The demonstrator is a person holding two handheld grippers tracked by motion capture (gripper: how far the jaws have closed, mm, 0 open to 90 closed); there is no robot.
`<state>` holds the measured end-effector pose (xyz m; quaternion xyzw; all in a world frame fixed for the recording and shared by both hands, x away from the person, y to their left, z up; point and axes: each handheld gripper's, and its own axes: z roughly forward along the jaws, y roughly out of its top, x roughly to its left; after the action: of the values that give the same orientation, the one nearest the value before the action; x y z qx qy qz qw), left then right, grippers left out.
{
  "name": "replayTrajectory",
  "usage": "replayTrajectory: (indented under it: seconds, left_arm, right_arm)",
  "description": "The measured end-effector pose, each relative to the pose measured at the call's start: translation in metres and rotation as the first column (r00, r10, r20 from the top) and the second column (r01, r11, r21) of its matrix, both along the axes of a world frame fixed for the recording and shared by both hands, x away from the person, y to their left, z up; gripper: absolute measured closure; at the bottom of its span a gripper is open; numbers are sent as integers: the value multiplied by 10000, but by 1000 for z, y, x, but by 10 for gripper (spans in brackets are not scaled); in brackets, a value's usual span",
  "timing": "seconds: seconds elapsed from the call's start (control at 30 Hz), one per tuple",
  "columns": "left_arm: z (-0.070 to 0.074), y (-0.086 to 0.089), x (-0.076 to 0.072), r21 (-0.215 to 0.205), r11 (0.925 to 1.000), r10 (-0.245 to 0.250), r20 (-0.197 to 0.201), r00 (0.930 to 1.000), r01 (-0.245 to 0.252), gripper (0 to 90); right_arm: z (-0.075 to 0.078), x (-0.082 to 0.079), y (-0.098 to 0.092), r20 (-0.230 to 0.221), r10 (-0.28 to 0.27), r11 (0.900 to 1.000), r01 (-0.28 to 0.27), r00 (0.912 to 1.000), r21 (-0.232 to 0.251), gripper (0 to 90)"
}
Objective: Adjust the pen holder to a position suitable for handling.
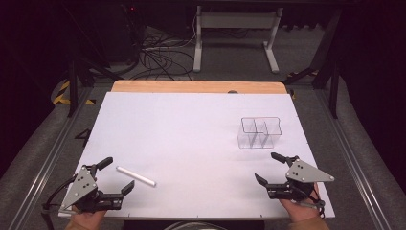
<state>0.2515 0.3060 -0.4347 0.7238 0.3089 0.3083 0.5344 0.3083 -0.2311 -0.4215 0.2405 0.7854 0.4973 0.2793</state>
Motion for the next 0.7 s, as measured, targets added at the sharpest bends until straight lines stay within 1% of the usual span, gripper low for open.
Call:
replayTrajectory:
  seconds: [0.17,0.3,0.33,0.37,0.43,0.53,0.57,0.67,0.7]
  left_arm:
    - [0,0,0,-16,10000,-31,-21,10000,31,28]
    - [0,-1,0,12,10000,-46,-7,10000,46,28]
    - [0,-1,0,22,10000,-48,-15,10000,48,28]
    - [0,-1,0,7,10000,-48,-1,10000,48,29]
    - [0,-1,1,14,10000,-56,6,10000,56,28]
    - [-1,0,2,8,10000,-44,1,10000,44,29]
    - [-1,0,2,6,10000,-44,-35,10000,44,29]
    - [-1,-1,1,-13,10000,-32,-23,10000,32,30]
    - [0,-1,1,5,10000,-55,-18,10000,55,30]
  right_arm:
    - [5,4,1,82,50,10000,-49,10000,-70,159]
    - [13,13,4,34,152,9997,-152,9999,-199,150]
    - [13,13,4,34,152,9997,-152,9999,-199,150]
    - [16,17,5,-10,191,9995,-191,9998,-242,148]
    - [18,18,5,-42,180,9995,-181,9998,-245,148]
    - [24,21,6,-306,278,9994,-284,9991,-204,148]
    - [27,22,6,-284,297,9991,-305,9992,-305,148]
    - [29,22,6,-220,325,9986,-334,9992,-412,148]
    - [30,23,5,-207,382,9976,-394,9991,-569,157]
